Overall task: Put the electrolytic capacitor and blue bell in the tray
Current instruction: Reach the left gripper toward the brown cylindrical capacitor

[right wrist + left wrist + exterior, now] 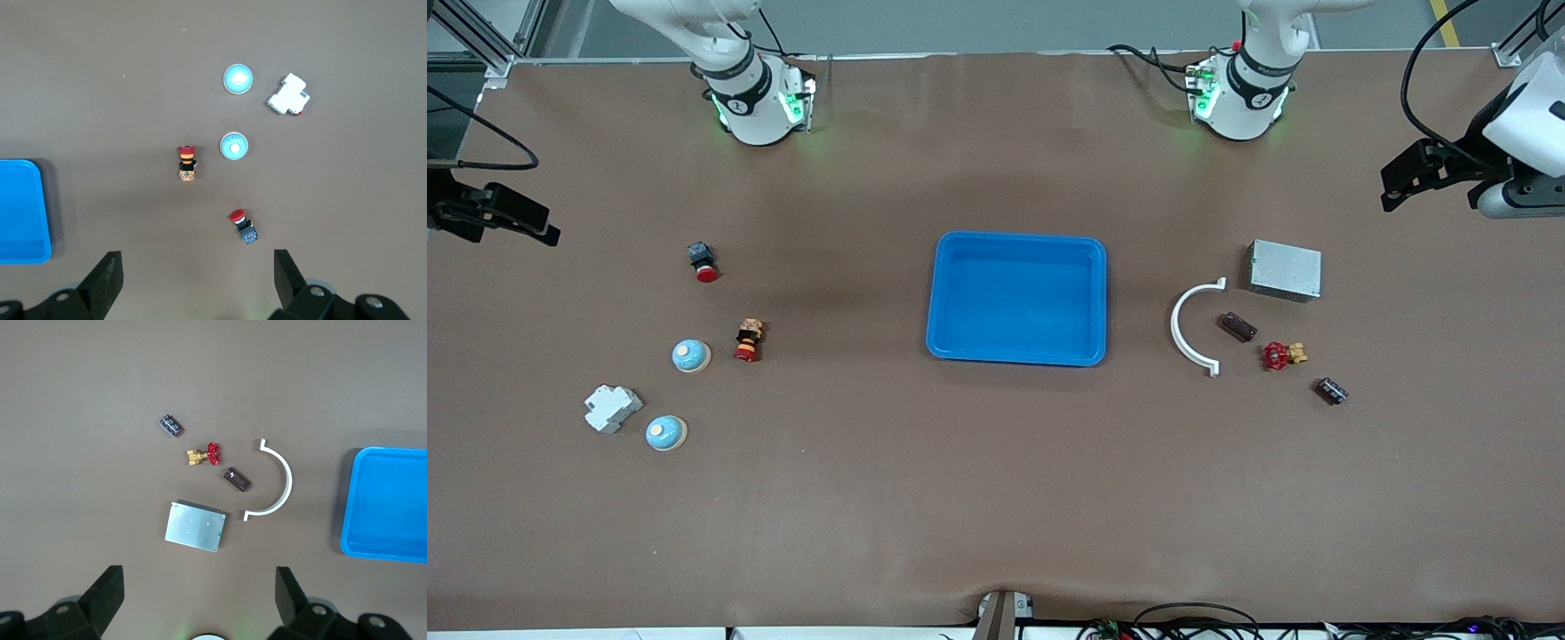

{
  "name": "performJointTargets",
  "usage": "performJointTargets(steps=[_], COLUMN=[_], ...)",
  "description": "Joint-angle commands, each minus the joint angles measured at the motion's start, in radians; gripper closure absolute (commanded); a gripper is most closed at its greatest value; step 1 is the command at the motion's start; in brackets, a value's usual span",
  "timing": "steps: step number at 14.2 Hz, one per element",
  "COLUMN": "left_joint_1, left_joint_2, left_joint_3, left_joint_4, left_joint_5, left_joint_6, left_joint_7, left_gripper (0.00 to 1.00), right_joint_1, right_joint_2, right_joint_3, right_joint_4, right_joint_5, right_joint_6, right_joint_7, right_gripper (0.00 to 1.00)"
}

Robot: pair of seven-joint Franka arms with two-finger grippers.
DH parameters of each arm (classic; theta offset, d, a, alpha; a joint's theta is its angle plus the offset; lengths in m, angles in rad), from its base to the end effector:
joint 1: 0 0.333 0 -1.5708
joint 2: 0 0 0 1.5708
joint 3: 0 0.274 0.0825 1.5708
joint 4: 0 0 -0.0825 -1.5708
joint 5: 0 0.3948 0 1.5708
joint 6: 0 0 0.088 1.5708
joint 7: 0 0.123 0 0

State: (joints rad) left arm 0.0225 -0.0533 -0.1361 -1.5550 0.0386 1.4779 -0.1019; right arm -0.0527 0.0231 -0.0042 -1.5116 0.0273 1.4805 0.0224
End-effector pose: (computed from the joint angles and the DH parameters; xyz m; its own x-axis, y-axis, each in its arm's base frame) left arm 0.5380 -0.0581 0.5954 0.9998 -0.0078 -0.0194 -0.0088 -0.9988 -0.0480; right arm 0.5609 -0.0284 0.5742 0.9956 -0.0767 -0.0547 -0.0782 -0.9966 -0.0260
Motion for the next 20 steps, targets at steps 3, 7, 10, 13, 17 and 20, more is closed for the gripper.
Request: performJointTargets(steps=[3, 7, 10, 13, 17, 20], left_joint_1=[-0.001, -0.003, -0.006, -0.001, 0.013, 0.022], left_joint_2=[0.012, 0.044, 0.066, 0.064, 0.053, 0.053], left_joint_3=[0.003, 0.003, -0.002, -0.005, -0.004, -0.007], left_joint_4=[0.021, 0.023, -0.025, -0.092, -0.195, -0.255], left_joint_5=[-0.002, -0.002, -0.002, -0.003, -0.002, -0.006], left_joint_6=[-0.014, -0.007, 0.056, 0.117, 0.208, 0.249], left_joint_7=[0.022, 0.022, 0.016, -0.001, -0.024, -0.125], left_gripper=[0.0, 0.0, 0.0, 0.0, 0.0, 0.0], right_joint_1=[-0.004, -0.006, -0.006, -0.004, -0.004, -0.004], right_joint_2=[-0.017, -0.017, -0.015, -0.015, -0.015, -0.015], right_joint_3=[0.001, 0.001, 0.001, 0.001, 0.001, 0.001], right_joint_4=[-0.007, -0.009, -0.009, -0.01, -0.01, -0.01], right_joint_5=[0.013, 0.013, 0.013, 0.013, 0.013, 0.014], right_joint_6=[0.0, 0.0, 0.001, 0.006, 0.007, 0.007], right_joint_7=[0.007, 0.007, 0.005, 0.008, 0.008, 0.008], right_gripper=[0.0, 0.0, 0.0, 0.0, 0.0, 0.0])
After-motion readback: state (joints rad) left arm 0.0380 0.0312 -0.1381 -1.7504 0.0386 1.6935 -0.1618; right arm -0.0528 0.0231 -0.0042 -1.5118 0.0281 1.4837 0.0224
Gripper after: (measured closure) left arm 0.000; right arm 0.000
